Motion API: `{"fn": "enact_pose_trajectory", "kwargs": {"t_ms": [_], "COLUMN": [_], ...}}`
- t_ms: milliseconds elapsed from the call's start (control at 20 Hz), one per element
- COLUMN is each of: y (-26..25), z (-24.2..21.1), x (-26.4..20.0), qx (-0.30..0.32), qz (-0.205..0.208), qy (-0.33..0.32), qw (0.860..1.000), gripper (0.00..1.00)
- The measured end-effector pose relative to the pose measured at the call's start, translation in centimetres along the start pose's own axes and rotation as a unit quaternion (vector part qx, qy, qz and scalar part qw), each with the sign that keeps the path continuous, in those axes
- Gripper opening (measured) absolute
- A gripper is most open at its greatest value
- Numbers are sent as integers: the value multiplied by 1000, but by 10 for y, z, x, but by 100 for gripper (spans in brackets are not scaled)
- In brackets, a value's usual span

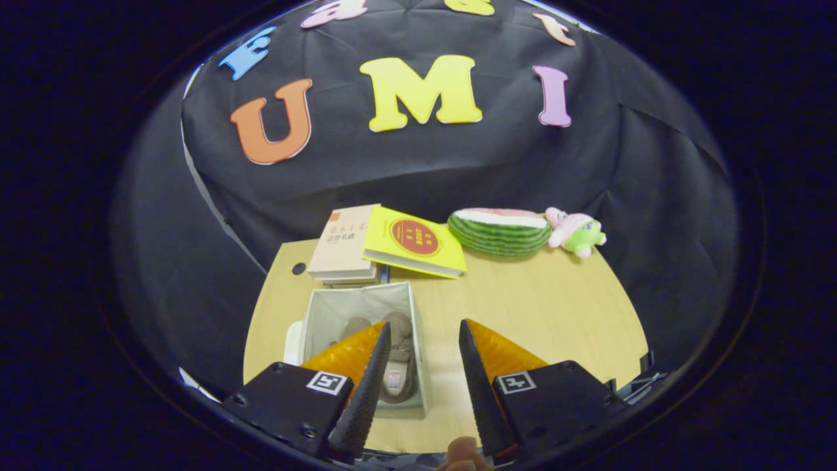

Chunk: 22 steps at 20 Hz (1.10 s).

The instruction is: Open the storage box then place both shoes into the box .Put the left shoe in first, then the right shoe, with the right side of both shoes facing outward in a uniform manner.

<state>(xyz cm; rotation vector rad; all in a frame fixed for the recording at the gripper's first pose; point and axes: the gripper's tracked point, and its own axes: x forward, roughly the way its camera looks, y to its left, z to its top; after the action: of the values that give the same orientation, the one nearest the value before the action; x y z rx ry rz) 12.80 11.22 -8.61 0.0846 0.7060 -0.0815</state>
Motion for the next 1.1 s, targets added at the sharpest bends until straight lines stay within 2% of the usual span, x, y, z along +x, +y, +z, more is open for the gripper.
{"fn": "enact_pose_trajectory", "kwargs": {"t_ms": [300, 500, 650, 750, 900, 1100], "y": [-3, 1, 7, 13, 31, 28], "z": [77, 113, 137, 139, 120, 113], "x": [-65, -118, -156, -181, -201, -205], "qx": [-31, -60, -75, -84, -65, -53], "qz": [6, -1, -4, -9, 10, 6], "qy": [-113, -192, -267, -299, -289, -288], "qw": [993, 980, 961, 951, 955, 956], "gripper": [69, 69, 69, 81, 100, 100]}}
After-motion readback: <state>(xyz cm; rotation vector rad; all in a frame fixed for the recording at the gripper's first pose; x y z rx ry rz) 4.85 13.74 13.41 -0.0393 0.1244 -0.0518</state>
